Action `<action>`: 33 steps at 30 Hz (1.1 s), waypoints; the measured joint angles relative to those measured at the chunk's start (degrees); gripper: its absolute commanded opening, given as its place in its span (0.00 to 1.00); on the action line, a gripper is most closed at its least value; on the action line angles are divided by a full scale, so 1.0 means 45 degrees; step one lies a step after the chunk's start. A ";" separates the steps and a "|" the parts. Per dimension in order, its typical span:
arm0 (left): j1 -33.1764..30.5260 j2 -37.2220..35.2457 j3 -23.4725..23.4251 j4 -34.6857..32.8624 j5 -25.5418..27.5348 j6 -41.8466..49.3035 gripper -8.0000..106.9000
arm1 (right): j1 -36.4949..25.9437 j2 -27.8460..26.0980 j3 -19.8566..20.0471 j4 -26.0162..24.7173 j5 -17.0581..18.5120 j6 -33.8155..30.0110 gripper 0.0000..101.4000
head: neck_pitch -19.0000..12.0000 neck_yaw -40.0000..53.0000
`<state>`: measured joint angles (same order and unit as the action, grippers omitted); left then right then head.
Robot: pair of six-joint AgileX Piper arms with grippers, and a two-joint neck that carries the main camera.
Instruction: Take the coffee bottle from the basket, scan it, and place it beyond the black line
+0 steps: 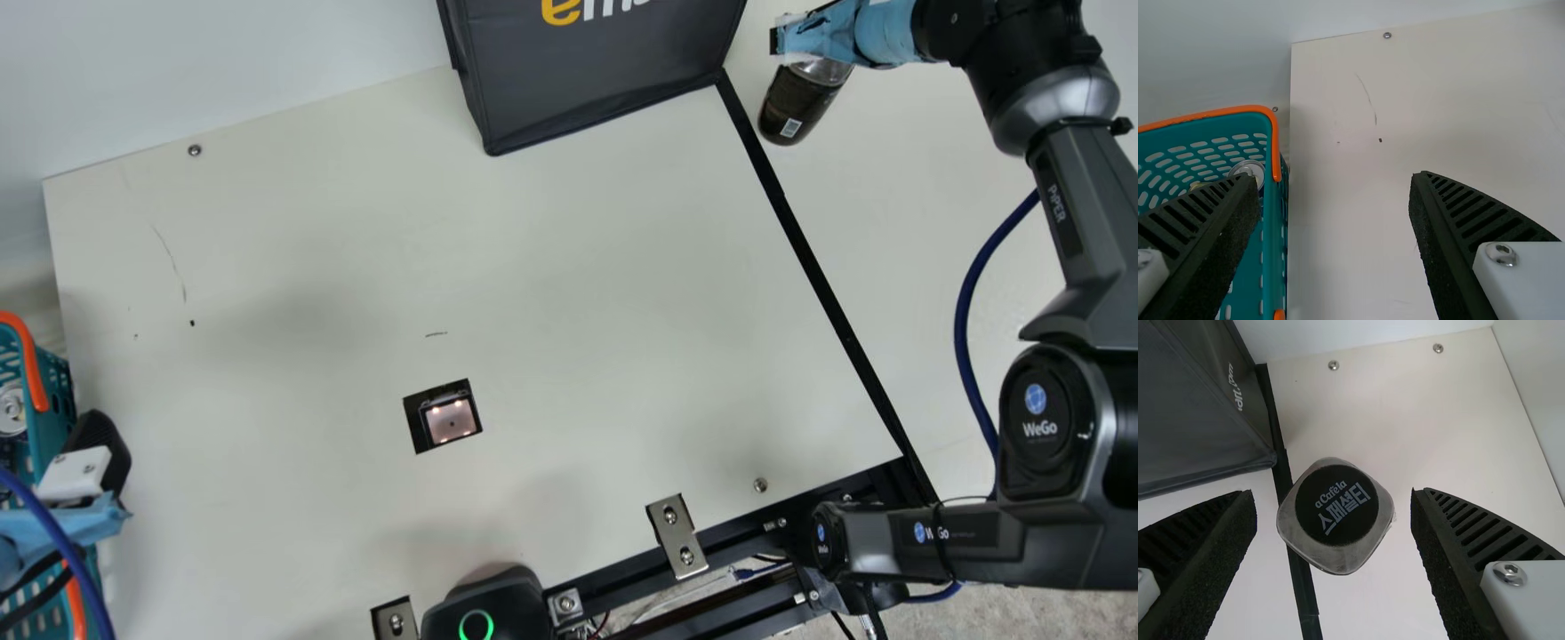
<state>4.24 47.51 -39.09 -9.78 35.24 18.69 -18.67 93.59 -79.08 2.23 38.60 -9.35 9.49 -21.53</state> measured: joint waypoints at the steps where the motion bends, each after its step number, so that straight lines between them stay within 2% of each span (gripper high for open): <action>1: 0.0000 0.0000 0.0000 0.0000 0.0000 0.0000 0.85 | 0.0000 -0.0045 0.0000 0.0027 0.0016 0.0000 0.79 | 0.0000 0.0020; 12: 0.0000 0.0000 0.0000 0.0000 0.0000 0.0000 0.85 | 0.0353 -0.0810 0.0277 0.0245 0.0111 -0.0148 0.80 | 0.0000 0.0000; 13: 0.0000 0.0000 0.0000 0.0000 0.0000 0.0000 0.85 | 0.0400 -0.0875 0.0312 0.0245 0.0122 -0.0148 0.83 | 0.0000 0.0020; 14: 0.0000 0.0000 0.0000 0.0000 0.0000 0.0000 0.85 | 0.0473 -0.0954 0.0361 0.0256 0.0104 -0.0148 0.80 | 0.0000 0.0020; 19: 0.0000 0.0000 0.0000 0.0000 0.0000 0.0000 0.85 | 0.0885 -0.1403 0.0769 0.0242 0.0066 -0.0034 0.80 | 0.0000 0.0020; 20: 0.0000 0.0000 0.0000 0.0000 0.0000 0.0000 0.85 | 0.0987 -0.1505 0.0864 0.0242 0.0048 0.0021 0.83 | 0.0000 0.0020; 21: 0.0000 0.0000 0.0000 0.0000 0.0000 0.0000 0.85 | 0.1096 -0.1616 0.0964 0.0192 0.0048 0.0078 0.81 | 0.0000 0.0000; 24: 0.0000 0.0000 0.0000 0.0000 0.0000 0.0000 0.85 | 0.1420 -0.1911 0.1254 0.0102 0.0031 0.0292 0.90 | 0.0000 0.0000; 33: 0.0000 0.0000 0.0000 0.0000 0.0000 0.0000 0.85 | 0.2550 -0.2900 0.2239 -0.0350 -0.0041 0.1048 0.90 | 0.0000 0.0000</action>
<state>4.24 47.51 -39.09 -9.78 35.24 18.69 -7.20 80.54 -69.00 0.66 38.41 -4.63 9.49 -21.53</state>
